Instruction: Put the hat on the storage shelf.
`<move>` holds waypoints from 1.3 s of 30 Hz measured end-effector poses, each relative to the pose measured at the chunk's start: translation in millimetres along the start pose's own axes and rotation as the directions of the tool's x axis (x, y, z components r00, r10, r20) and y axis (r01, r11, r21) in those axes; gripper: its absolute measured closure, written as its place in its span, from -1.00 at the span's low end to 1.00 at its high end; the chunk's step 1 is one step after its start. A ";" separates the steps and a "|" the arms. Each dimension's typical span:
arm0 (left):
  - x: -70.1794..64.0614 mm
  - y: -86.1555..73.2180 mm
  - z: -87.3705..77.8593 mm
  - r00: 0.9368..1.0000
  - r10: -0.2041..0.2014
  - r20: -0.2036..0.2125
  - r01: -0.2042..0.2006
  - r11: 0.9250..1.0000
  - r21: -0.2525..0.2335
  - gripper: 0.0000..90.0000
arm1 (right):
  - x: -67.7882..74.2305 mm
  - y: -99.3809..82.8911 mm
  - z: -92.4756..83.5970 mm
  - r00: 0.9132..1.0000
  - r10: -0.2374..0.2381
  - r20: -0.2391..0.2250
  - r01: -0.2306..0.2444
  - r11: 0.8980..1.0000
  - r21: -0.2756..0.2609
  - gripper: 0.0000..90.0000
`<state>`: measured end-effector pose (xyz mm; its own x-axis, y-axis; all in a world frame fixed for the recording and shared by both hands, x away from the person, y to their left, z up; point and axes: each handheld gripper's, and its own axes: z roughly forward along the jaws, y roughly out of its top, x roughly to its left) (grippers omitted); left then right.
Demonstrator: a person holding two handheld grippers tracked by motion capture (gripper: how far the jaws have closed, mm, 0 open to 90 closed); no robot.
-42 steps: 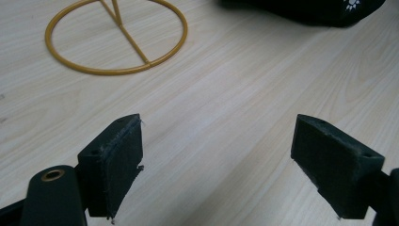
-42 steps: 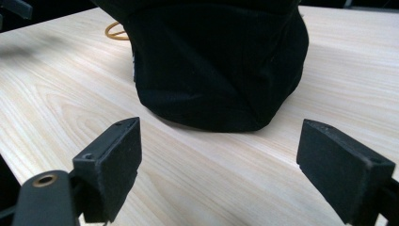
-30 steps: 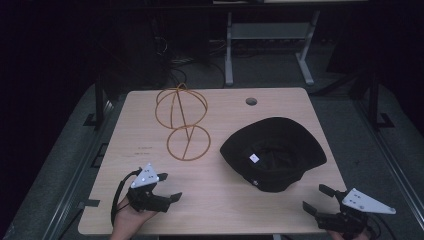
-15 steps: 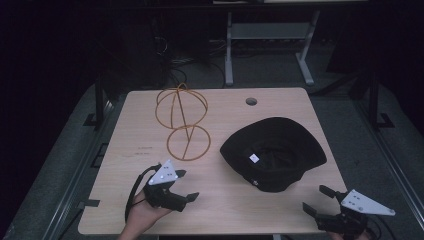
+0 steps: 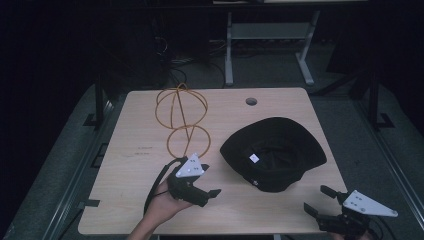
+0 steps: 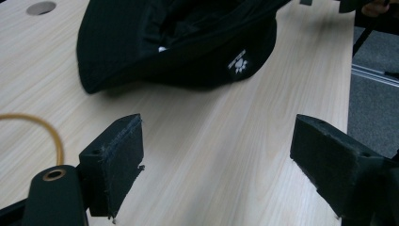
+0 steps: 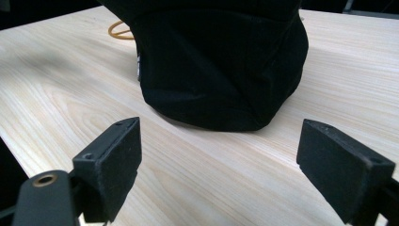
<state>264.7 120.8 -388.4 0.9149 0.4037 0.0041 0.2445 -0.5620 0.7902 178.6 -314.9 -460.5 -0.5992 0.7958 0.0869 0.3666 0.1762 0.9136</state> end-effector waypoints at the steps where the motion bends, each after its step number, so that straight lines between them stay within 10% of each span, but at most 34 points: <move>1: 0.0 0.0 0.0 1.000 0.000 0.000 0.000 1.000 0.000 -0.62 | 0.0 0.0 0.0 1.000 0.000 0.000 0.000 1.000 0.000 -0.69; 39: -3.3 69.8 63.7 0.990 0.139 0.032 -0.140 0.988 0.059 -0.48 | -6.5 1.3 4.0 1.000 0.008 -0.014 -0.008 1.000 0.000 -0.69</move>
<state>299.2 34.2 -372.3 0.9497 0.2987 0.0942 0.1322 -0.6551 0.7439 185.8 -317.6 -461.5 -0.6066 0.7887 0.0997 0.3713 0.1702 0.9128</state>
